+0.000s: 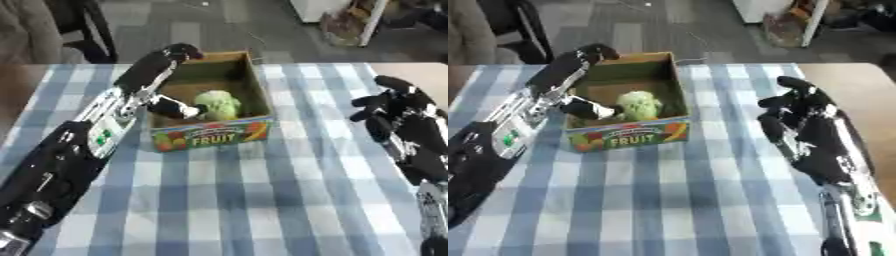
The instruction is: Pick up objects on the table and place them in the box.
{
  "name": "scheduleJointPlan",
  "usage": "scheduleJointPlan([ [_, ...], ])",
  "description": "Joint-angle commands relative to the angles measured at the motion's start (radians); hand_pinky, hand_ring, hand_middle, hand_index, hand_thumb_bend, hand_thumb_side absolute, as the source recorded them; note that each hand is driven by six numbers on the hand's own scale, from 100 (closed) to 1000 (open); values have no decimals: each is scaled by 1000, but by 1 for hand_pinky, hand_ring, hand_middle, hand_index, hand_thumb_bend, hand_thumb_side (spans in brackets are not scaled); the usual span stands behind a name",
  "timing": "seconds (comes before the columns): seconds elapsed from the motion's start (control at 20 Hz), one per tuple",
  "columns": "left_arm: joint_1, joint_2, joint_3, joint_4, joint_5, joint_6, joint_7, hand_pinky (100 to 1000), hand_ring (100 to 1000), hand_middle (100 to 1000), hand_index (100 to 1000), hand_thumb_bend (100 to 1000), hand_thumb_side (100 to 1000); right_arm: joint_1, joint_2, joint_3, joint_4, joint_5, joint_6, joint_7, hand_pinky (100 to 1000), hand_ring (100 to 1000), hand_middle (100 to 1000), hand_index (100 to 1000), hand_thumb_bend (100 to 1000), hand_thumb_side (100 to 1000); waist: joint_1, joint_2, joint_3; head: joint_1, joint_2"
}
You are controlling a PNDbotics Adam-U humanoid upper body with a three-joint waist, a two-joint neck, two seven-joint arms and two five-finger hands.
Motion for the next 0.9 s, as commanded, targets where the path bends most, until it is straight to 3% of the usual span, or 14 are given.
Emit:
scheduleJointPlan([
  [0.05, 1, 45, 4, -75, 52, -2, -6, 751, 789, 826, 878, 545, 276, -12, -10, -7, -14, -1, 0, -6, 601, 697, 496, 819, 473, 249, -5, -23, 10, -9, 3],
  [0.2, 38, 67, 13, -185, 150, 24, -5, 675, 729, 782, 862, 429, 127, -9, -13, -12, -14, -1, -1, -10, 601, 697, 497, 819, 474, 248, -9, -28, 28, -17, 8],
  [0.25, 57, 80, 15, -236, 188, 36, -2, 676, 731, 783, 862, 440, 102, -6, -14, -14, -15, 0, -1, -12, 601, 697, 497, 819, 474, 248, -8, -30, 33, -21, 9],
  [0.4, 121, 117, 20, -402, 277, 69, -4, 665, 726, 781, 864, 359, 100, -1, -18, -16, -16, 1, 0, -15, 600, 697, 497, 819, 474, 248, -8, -34, 47, -35, 14],
  [0.55, 195, 135, 50, -552, 367, 108, 1, 638, 705, 771, 860, 224, 100, 2, -18, -19, -18, 2, 1, -18, 600, 697, 497, 818, 474, 248, -12, -40, 63, -43, 15],
  [0.6, 220, 138, 60, -593, 395, 122, 3, 629, 697, 766, 859, 151, 132, 4, -17, -20, -19, 3, 1, -19, 601, 697, 497, 818, 474, 246, -13, -43, 67, -45, 15],
  [0.7, 269, 143, 83, -668, 448, 145, 15, 615, 685, 759, 854, 100, 162, 9, -17, -23, -22, 3, 1, -23, 601, 696, 497, 818, 474, 244, -13, -47, 73, -49, 11],
  [0.9, 347, 130, 117, -743, 536, 146, 43, 583, 658, 746, 851, 100, 285, 14, -20, -27, -22, 4, 3, -28, 600, 696, 497, 818, 474, 243, -16, -52, 86, -60, 13],
])
